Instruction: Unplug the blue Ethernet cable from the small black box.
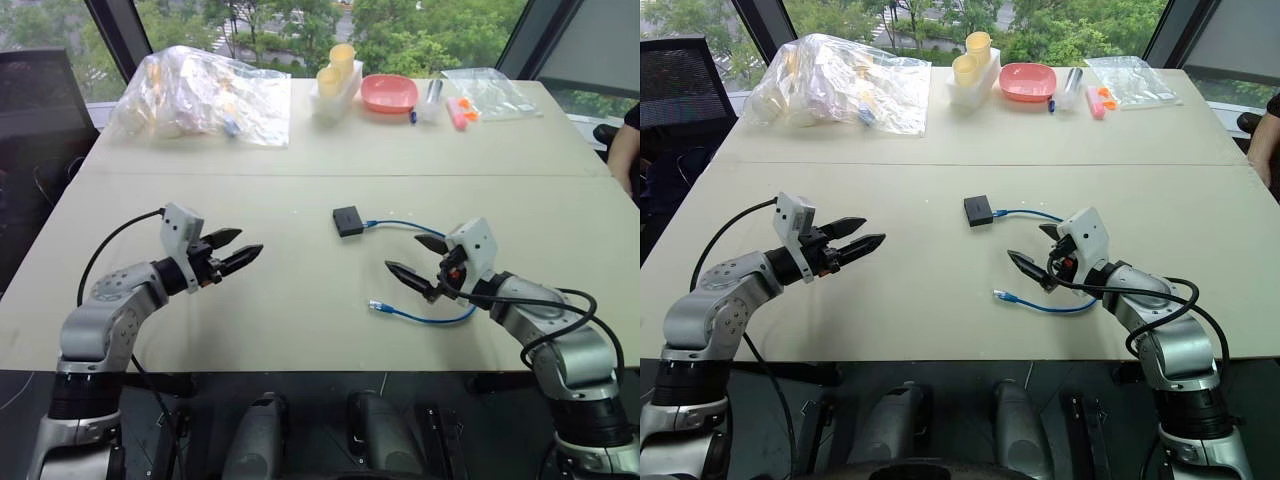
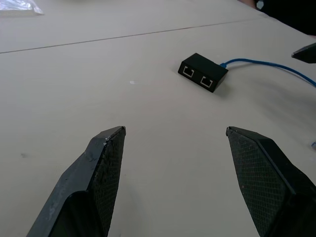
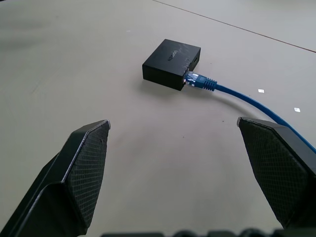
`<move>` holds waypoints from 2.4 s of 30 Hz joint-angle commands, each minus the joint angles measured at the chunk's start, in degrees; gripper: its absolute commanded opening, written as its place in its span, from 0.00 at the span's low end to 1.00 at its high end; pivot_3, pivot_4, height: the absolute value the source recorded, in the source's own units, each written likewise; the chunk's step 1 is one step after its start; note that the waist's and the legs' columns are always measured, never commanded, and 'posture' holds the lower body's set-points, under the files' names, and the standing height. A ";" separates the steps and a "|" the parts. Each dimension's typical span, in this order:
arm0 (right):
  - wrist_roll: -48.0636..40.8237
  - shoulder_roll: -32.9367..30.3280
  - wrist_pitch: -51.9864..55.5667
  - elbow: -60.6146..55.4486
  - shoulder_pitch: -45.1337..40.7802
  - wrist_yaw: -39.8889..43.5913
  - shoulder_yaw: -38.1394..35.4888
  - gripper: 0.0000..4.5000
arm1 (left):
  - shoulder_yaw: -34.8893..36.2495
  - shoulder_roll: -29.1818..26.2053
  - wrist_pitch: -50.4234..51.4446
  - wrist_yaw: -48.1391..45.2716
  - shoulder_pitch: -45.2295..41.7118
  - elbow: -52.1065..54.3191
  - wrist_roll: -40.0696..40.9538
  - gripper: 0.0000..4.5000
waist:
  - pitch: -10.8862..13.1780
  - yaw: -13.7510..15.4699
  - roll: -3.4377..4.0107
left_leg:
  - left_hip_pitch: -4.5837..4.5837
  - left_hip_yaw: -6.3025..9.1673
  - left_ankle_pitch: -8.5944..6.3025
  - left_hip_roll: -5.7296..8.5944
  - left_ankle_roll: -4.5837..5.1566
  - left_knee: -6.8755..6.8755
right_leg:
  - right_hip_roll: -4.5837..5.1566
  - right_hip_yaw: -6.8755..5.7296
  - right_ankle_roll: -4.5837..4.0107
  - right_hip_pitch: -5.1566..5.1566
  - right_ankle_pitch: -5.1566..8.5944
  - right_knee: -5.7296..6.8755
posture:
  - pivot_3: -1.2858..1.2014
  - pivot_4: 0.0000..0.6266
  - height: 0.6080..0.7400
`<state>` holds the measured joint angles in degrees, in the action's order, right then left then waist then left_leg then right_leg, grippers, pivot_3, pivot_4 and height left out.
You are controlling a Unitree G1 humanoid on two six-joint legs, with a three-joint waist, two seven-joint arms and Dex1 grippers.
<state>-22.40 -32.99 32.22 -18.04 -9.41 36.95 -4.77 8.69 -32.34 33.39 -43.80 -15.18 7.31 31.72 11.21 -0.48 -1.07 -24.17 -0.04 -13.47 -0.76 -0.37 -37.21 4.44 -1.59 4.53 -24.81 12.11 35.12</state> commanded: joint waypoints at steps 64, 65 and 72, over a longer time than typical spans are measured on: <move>38.63 10.66 -56.27 79.62 -49.04 7.06 18.18 0.00 | -3.40 -5.72 0.90 -12.30 -11.23 -6.66 1.60 0.75 | 0.00 -1.93 0.00 | 1.29 -0.90 0.09 -0.43 -0.15 0.16 | -0.85 1.21 -0.27 0.41 -0.15 0.56 | 0.52 0.24 1.00; 40.13 9.91 -58.39 76.65 -48.17 3.40 18.65 0.00 | -3.33 -5.32 0.57 -12.66 -12.81 -9.18 1.38 0.75 | 0.01 -1.85 -0.02 | 1.27 -0.94 0.09 -0.42 -0.15 0.14 | -0.84 1.23 -0.27 0.37 -0.15 0.61 | 0.52 0.24 1.00; 49.97 2.85 -59.53 44.90 -36.44 -12.28 17.55 0.00 | -1.40 4.02 -0.41 -16.56 -36.47 -40.09 1.91 0.75 | 0.05 -0.47 -0.08 | 0.74 -1.07 0.11 -0.32 -0.17 -0.02 | -0.80 1.32 0.05 -0.16 -0.22 0.74 | 0.52 0.24 1.00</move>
<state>25.62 -29.01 -26.95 32.14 -46.26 27.82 13.96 6.00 -28.85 34.30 -58.54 -49.56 -28.92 33.22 11.25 -0.95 -1.15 -23.42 -1.15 -13.36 -1.06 -0.54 -37.21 3.66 -0.22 4.66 -24.97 11.91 35.87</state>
